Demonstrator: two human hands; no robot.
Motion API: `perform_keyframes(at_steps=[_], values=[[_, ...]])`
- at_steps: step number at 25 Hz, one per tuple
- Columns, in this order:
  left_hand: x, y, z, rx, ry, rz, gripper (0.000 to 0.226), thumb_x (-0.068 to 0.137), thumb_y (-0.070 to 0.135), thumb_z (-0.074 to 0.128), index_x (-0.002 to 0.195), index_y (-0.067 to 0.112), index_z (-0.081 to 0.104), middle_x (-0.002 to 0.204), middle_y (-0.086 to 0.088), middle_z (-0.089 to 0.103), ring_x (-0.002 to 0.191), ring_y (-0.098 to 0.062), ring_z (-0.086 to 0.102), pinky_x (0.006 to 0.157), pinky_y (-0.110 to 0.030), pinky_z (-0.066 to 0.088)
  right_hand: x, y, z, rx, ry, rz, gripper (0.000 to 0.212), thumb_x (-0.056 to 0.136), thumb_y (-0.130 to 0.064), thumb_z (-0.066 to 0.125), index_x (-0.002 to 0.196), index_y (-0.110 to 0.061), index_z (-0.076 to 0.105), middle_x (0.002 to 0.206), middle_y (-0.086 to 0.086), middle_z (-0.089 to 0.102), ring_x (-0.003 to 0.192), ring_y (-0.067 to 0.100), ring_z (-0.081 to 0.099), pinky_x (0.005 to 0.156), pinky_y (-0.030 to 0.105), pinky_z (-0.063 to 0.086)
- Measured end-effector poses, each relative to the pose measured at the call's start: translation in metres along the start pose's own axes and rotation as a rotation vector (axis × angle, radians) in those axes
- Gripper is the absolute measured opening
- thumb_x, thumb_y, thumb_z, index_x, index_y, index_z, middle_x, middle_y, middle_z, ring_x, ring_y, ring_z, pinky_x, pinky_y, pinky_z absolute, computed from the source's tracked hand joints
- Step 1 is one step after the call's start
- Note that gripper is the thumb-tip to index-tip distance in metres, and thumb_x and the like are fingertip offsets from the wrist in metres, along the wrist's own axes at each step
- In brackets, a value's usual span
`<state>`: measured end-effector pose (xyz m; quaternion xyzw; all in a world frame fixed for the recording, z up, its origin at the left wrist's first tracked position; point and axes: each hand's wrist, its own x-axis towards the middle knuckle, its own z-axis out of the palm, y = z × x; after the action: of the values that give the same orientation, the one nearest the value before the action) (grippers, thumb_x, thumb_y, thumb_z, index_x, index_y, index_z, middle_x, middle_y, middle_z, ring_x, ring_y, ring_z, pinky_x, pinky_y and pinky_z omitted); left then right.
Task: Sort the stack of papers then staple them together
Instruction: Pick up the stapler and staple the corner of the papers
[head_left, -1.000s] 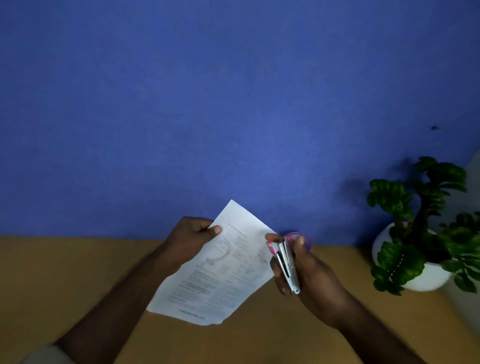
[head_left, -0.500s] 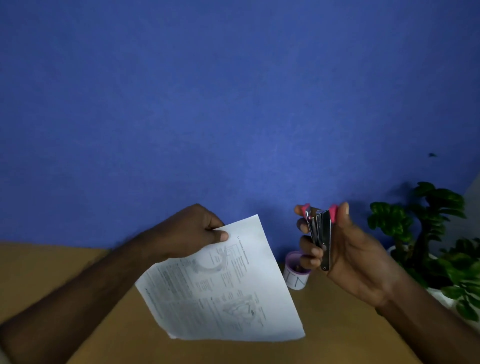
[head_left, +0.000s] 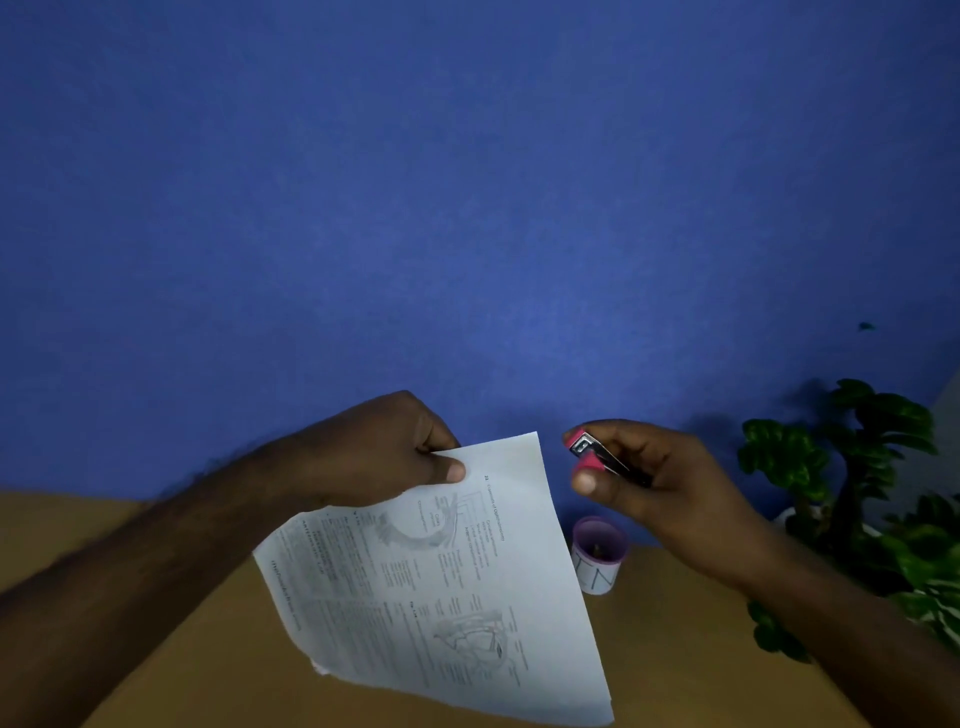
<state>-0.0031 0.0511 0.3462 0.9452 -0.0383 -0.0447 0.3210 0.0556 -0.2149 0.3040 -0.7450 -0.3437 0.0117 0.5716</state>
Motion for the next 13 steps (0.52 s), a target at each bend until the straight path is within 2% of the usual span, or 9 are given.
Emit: perform_keyframes(at_steps=[2,3,6,9,13], values=[[-0.002,0.004,-0.001,0.015,0.028,0.020,0.021,0.095,0.031,0.068,0.078,0.030,0.080,0.077,0.021,0.077,0.071,-0.006,0.074,0.071,-0.030,0.060,0.004,-0.003,0.002,-0.031,-0.064,-0.057,0.038,0.073,-0.048,0.076,0.102,-0.023,0.073,0.096,0.005,0.073,0.089,0.013,0.070,0.081,0.023,0.057],[-0.003,0.006,-0.002,0.023,0.040,0.023,0.022,0.095,0.031,0.068,0.076,0.031,0.079,0.075,0.021,0.076,0.070,-0.005,0.073,0.069,-0.029,0.059,0.006,-0.004,0.003,-0.067,-0.088,-0.083,0.036,0.077,-0.047,0.076,0.102,-0.021,0.071,0.093,0.007,0.071,0.086,0.016,0.069,0.079,0.025,0.057],[-0.003,0.008,-0.004,0.051,0.039,0.034,0.017,0.095,0.033,0.067,0.090,0.024,0.081,0.088,0.017,0.078,0.078,-0.007,0.076,0.075,-0.029,0.063,0.012,-0.008,0.004,-0.110,-0.131,-0.125,0.031,0.076,-0.041,0.076,0.100,-0.021,0.070,0.092,0.002,0.070,0.084,0.014,0.069,0.075,0.024,0.057],[-0.005,0.012,-0.006,0.057,0.038,0.050,0.016,0.095,0.033,0.067,0.095,0.026,0.081,0.089,0.017,0.078,0.076,-0.004,0.075,0.069,-0.023,0.060,0.016,-0.016,0.005,-0.086,-0.171,-0.131,0.032,0.076,-0.040,0.078,0.102,-0.024,0.071,0.097,-0.005,0.072,0.091,0.011,0.070,0.078,0.017,0.054],[-0.005,0.017,-0.005,0.113,0.019,0.038,0.019,0.095,0.036,0.066,0.105,0.026,0.080,0.100,0.015,0.079,0.075,-0.002,0.074,0.062,-0.012,0.054,0.019,-0.026,0.005,-0.111,-0.258,-0.137,0.034,0.077,-0.042,0.076,0.107,-0.027,0.070,0.108,-0.012,0.072,0.104,0.011,0.069,0.088,0.024,0.057]])
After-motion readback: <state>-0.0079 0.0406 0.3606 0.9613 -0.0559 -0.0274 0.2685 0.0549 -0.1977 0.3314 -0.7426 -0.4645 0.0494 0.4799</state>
